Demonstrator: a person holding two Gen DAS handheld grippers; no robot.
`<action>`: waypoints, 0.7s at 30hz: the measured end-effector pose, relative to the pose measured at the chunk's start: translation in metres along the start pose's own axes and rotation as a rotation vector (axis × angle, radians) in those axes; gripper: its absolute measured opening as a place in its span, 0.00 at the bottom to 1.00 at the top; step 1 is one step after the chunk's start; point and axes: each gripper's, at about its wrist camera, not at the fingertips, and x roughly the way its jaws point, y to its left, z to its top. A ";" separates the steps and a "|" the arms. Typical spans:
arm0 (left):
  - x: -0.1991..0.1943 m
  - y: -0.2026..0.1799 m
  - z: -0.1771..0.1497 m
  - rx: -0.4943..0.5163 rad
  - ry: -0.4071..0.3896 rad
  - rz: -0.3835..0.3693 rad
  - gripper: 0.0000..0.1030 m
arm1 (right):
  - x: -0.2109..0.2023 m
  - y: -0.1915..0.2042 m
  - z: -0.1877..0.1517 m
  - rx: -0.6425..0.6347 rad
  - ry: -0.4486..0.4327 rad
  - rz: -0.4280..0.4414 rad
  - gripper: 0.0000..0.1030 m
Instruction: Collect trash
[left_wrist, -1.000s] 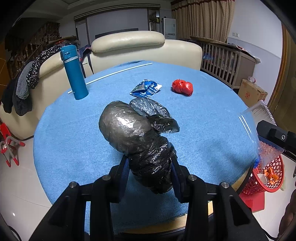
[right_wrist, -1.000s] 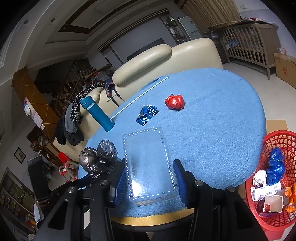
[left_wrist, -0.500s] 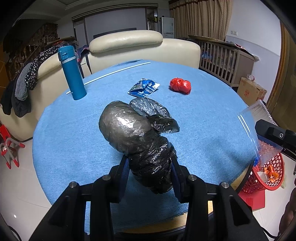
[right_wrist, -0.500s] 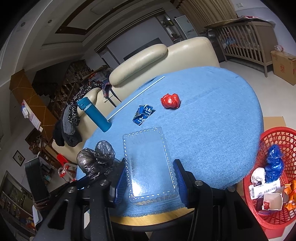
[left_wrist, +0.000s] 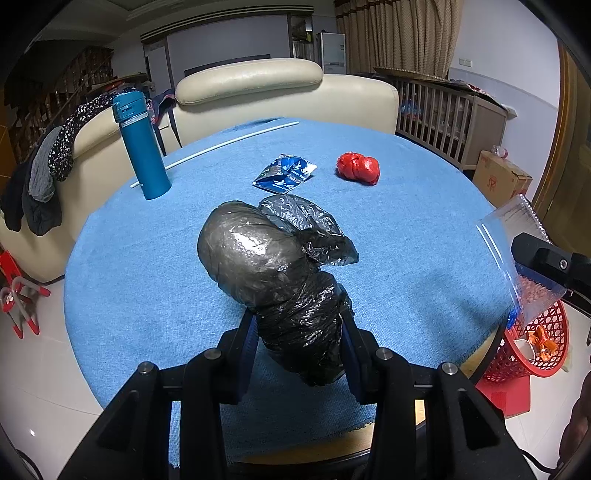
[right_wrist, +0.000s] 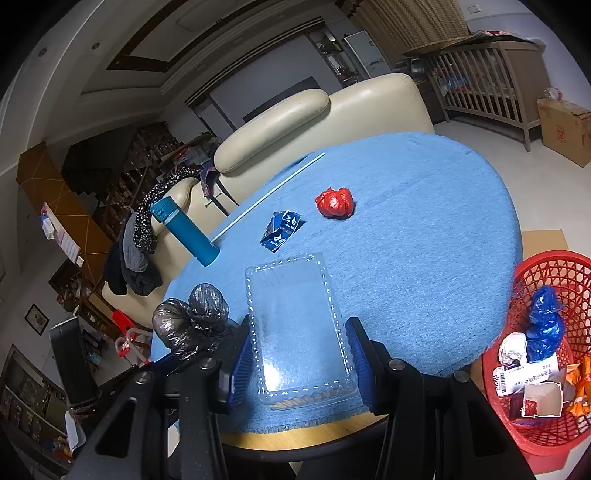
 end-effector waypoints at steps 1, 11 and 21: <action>0.000 0.000 0.000 0.002 0.000 0.000 0.42 | 0.000 0.000 0.000 0.000 0.000 -0.001 0.49; 0.000 0.000 0.000 0.008 0.000 0.001 0.42 | 0.000 -0.001 -0.001 0.004 -0.001 -0.003 0.49; 0.001 0.000 0.000 0.010 0.001 0.000 0.42 | 0.001 -0.003 -0.001 0.009 0.000 -0.007 0.49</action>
